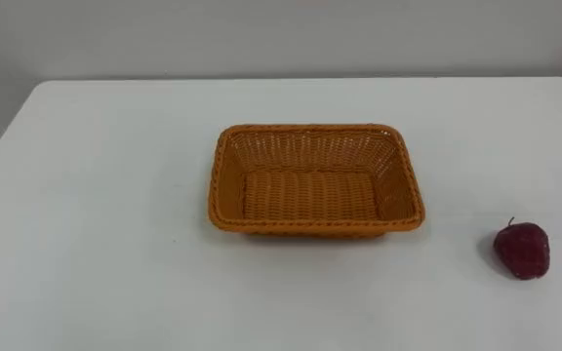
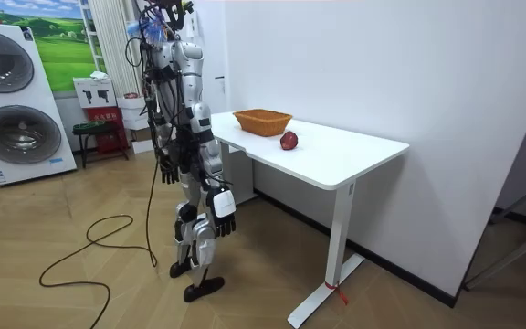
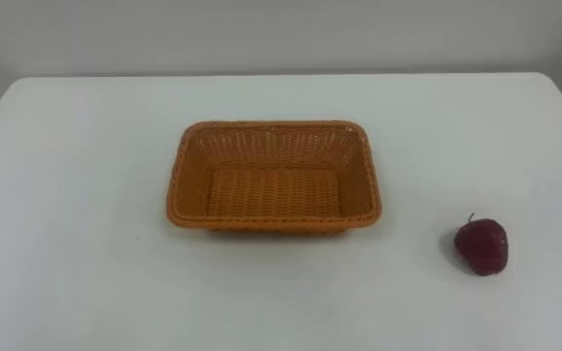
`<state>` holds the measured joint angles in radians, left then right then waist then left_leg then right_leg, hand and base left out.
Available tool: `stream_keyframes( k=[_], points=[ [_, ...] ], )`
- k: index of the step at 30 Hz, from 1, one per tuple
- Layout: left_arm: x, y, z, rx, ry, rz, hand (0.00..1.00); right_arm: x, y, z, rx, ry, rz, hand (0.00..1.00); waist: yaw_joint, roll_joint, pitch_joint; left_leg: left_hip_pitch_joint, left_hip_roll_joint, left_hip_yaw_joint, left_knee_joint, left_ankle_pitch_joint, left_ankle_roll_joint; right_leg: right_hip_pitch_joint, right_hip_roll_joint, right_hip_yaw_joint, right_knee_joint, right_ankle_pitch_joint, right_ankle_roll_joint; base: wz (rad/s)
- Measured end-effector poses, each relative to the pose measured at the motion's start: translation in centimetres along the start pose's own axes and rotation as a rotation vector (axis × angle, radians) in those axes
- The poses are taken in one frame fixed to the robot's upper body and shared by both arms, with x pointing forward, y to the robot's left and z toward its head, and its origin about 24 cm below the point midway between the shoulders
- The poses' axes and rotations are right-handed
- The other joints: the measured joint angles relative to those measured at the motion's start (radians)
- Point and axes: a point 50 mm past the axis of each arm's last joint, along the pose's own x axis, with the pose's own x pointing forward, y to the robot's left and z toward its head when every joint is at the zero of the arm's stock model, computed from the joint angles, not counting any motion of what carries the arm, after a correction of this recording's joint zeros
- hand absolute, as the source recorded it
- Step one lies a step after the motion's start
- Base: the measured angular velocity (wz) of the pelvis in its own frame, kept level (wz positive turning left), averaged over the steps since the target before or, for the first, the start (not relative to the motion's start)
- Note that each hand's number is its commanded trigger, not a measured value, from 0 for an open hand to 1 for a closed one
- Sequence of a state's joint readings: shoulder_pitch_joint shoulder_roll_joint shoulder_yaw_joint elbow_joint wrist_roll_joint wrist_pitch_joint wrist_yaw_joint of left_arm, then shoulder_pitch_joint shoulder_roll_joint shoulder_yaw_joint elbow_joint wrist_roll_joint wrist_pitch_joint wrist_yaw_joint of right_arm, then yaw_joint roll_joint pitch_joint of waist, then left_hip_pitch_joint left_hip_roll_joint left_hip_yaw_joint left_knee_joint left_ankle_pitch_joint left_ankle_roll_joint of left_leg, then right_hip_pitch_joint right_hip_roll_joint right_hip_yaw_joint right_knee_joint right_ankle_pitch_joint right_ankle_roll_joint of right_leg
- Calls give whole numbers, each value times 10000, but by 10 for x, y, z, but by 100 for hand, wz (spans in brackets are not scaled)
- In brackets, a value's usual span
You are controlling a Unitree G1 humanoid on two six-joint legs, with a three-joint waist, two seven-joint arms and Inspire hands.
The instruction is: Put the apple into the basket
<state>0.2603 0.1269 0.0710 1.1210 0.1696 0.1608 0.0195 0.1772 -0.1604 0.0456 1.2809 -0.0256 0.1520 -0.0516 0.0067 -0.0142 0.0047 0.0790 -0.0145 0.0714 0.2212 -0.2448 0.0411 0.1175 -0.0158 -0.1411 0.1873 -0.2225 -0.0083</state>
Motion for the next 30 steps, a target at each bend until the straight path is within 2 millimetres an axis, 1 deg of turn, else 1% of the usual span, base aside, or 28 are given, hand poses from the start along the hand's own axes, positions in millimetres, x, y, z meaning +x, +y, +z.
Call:
stream_keyframes(
  k=[6,9,12,14,15,16,17,18,20,21,22,23,24,26,27,29,30],
  points=[
    [0,1,0,-14,1,202,0,0,0,0,27,20,3,0,22,24,-8,25,15,34,-4,0,0,-56,1,35,11,0,-1,0],
    [0,1,0,-15,-3,282,0,0,0,0,648,58,-123,0,21,28,-1,99,15,30,5,2,2,22,-2,44,59,2,-2,0],
    [0,2,2,-38,-93,356,0,0,-1,1,2822,40,-312,0,1,33,8,192,23,75,-4,1,1,91,2,28,85,1,-2,-1],
    [0,2,1,-48,-116,387,0,0,-2,3,5701,44,-280,0,-61,24,13,202,30,73,1,0,0,137,8,31,108,7,-10,0],
    [0,2,1,-48,-88,381,0,0,-2,4,6452,47,-268,0,-76,24,18,202,30,72,-11,0,0,162,7,39,121,7,-11,0],
    [0,2,-1,-100,-57,387,0,-1,-3,8,7984,-37,-219,0,-112,18,21,206,21,77,-10,-2,1,161,4,38,158,6,-10,0],
    [0,3,-4,-334,-88,434,0,-1,-6,11,9423,-175,-148,0,-141,19,22,201,13,83,-1,-7,6,149,5,39,163,6,-10,0],
    [0,4,-6,-425,-91,478,0,-2,-8,13,10141,-271,-145,0,-196,17,22,200,10,86,5,-8,8,144,5,26,164,6,-10,0],
    [-1,7,-14,-771,-38,722,0,-3,-18,21,12795,-551,-254,0,-409,-8,19,207,-25,109,18,-15,15,87,-2,23,163,-10,-4,0],
    [-1,8,-15,-990,-18,761,0,-4,-22,24,13394,-623,-279,0,-455,-18,19,207,-26,108,14,-15,15,85,-4,28,168,-19,-4,0],
    [-2,11,-19,-1352,12,865,0,-5,-29,29,14510,-805,-398,0,-563,-39,13,217,-23,102,1,-13,17,83,-9,55,160,-38,4,0],
    [-2,12,-20,-1458,-5,912,0,-6,-34,32,14968,-959,-471,0,-598,-45,15,225,-17,96,2,-12,18,77,-11,58,155,-39,5,0],
    [-2,16,-22,-1562,14,1013,0,-9,-43,38,15685,-1263,-702,0,-629,-49,14,235,-5,96,3,-12,19,73,-10,97,132,-40,6,-6],
    [-3,21,-23,-1549,-121,1220,0,-14,-57,47,16588,-1922,-1187,0,-749,-85,12,283,-19,106,13,-9,20,96,3,171,116,-38,5,-3],
    [-3,23,-23,-1539,-169,1271,0,-15,-60,49,16750,-2043,-1295,0,-793,-97,6,289,-31,106,11,-9,20,115,5,168,147,-38,5,0],
    [-3,26,-19,-1508,-465,1489,0,-23,-72,62,17010,-2632,-1709,0,-843,-137,16,282,-50,169,2,-9,20,89,5,191,149,-39,5,-5],
    [-3,27,-18,-1510,-552,1530,0,-25,-75,65,16951,-2774,-1896,0,-862,-138,18,274,-52,192,2,-9,20,90,4,200,144,-39,5,-7]
  ],
)
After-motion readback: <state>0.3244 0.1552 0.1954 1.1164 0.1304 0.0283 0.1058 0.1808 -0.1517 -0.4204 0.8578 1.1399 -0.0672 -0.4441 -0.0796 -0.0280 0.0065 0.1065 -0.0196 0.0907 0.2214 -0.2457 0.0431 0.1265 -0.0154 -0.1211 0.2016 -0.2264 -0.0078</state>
